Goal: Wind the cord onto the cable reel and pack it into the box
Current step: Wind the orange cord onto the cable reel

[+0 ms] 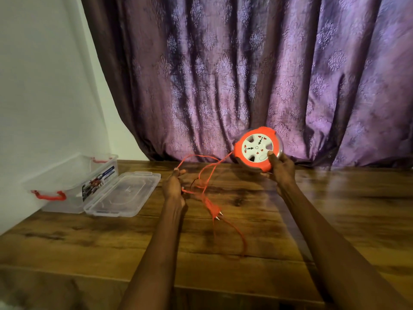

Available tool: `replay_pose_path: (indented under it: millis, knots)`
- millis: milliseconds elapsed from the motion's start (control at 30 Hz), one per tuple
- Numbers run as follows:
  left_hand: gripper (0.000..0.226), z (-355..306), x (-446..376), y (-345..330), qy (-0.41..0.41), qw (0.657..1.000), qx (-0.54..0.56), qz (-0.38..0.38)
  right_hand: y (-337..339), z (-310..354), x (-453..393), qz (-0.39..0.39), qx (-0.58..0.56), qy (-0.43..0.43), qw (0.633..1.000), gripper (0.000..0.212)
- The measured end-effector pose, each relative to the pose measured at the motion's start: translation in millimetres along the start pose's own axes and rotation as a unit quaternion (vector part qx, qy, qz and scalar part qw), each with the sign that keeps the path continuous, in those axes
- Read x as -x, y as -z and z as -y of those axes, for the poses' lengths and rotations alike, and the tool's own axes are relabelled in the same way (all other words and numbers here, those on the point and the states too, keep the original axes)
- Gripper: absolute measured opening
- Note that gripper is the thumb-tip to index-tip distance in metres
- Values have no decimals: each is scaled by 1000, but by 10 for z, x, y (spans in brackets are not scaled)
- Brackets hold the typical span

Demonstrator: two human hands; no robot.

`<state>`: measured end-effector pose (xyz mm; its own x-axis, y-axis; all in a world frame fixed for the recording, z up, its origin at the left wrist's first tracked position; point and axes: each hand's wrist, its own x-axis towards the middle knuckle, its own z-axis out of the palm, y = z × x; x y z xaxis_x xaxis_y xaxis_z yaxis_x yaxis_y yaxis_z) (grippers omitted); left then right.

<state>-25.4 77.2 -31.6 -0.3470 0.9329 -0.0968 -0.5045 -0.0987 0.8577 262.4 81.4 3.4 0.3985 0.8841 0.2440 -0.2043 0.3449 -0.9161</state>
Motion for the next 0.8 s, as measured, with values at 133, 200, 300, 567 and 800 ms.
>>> replay_pose_path:
  millis: [133, 200, 300, 567, 800]
  knots:
    - [25, -38, -19, 22, -29, 999, -26, 2, 54, 20, -54, -17, -1, -3, 1000, 39]
    - [26, -5, -39, 16, -64, 996, -63, 15, 74, 45, -56, 7, 12, -5, 1000, 37]
    - [24, 0, -60, 30, -143, 978, -154, -8, 38, 111, -48, 35, 48, 16, 998, 34]
    - [36, 43, -56, 142, -264, 843, -463, -70, 53, 129, 73, 115, 27, -54, 992, 17]
    - [27, -12, 166, 9, -499, 755, -425, -15, 122, -7, 195, 180, 12, -106, 978, 19]
